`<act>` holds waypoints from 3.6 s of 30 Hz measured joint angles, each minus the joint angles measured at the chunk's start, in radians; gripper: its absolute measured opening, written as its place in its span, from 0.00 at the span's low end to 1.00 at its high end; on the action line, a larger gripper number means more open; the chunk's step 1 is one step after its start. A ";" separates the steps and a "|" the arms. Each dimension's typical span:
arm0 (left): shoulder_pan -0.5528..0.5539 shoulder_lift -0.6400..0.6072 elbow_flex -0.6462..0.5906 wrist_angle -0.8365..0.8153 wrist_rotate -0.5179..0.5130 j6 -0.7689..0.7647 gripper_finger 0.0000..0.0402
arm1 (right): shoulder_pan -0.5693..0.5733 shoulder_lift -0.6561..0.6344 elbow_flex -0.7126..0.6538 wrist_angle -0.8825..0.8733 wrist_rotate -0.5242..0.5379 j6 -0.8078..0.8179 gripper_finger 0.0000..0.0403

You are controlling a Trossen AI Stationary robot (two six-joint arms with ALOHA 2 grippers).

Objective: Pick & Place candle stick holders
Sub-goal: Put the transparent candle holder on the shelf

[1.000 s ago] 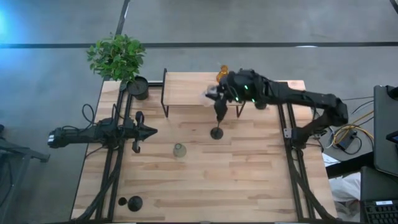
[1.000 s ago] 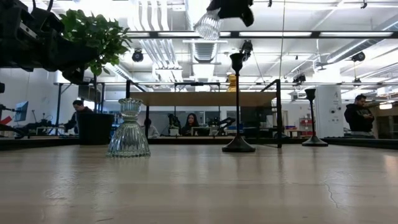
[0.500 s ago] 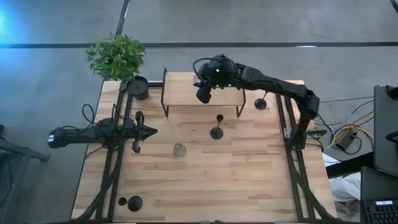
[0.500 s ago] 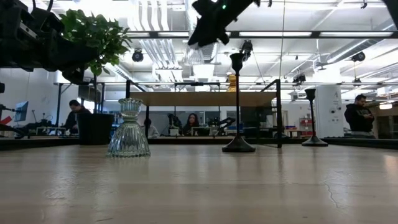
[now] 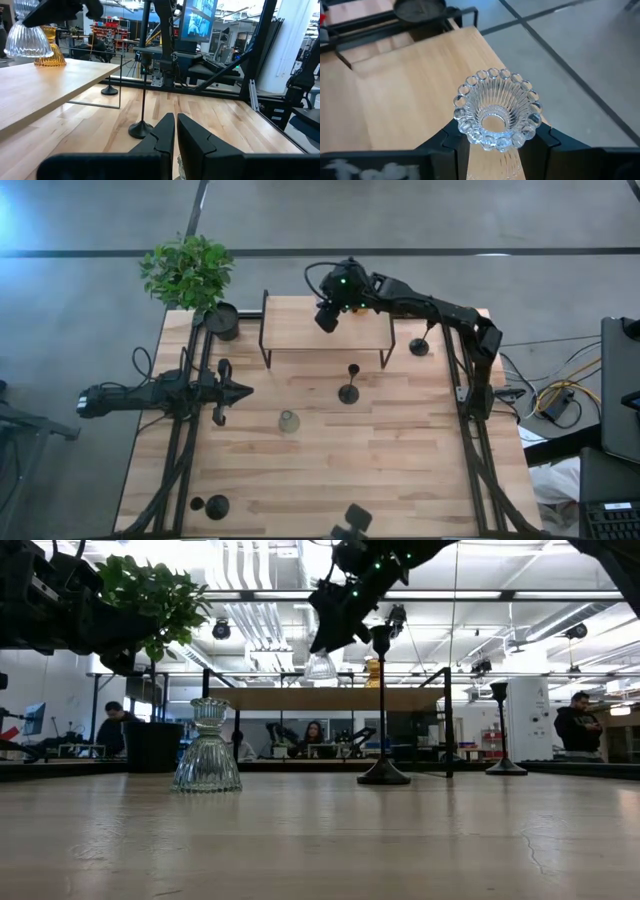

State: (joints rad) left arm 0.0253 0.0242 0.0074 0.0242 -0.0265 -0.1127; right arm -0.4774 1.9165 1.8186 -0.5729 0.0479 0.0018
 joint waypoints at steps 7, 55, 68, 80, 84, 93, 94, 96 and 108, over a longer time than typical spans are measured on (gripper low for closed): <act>0.000 0.000 0.000 0.000 0.000 0.000 0.06 | 0.000 0.023 -0.007 -0.004 -0.008 0.032 0.29; 0.000 0.000 0.000 0.000 0.000 0.000 0.06 | 0.137 -0.036 -0.130 0.133 0.393 0.395 0.29; 0.000 0.000 0.000 0.000 0.000 0.000 0.06 | 0.170 -0.036 -0.123 0.073 0.595 0.693 0.29; 0.000 0.000 0.000 0.000 0.000 0.000 0.06 | 0.170 -0.021 -0.123 0.064 0.608 0.624 0.29; 0.000 0.000 0.000 0.000 0.000 0.000 0.06 | 0.170 -0.010 -0.124 0.062 0.603 0.590 0.29; 0.000 0.000 0.000 0.000 0.000 0.000 0.06 | 0.169 0.021 -0.124 0.062 0.584 0.566 0.29; 0.000 0.000 0.000 0.000 0.000 0.000 0.06 | 0.169 0.025 -0.124 0.062 0.584 0.565 0.29; 0.000 0.000 0.000 0.000 0.000 0.000 0.06 | 0.169 0.031 -0.124 0.060 0.583 0.562 0.29; 0.000 0.000 0.000 0.000 0.000 0.000 0.06 | 0.153 0.032 -0.124 0.071 0.575 0.512 0.29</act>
State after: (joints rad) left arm 0.0252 0.0242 0.0074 0.0242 -0.0265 -0.1127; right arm -0.3247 1.9488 1.6947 -0.5017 0.6233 0.5142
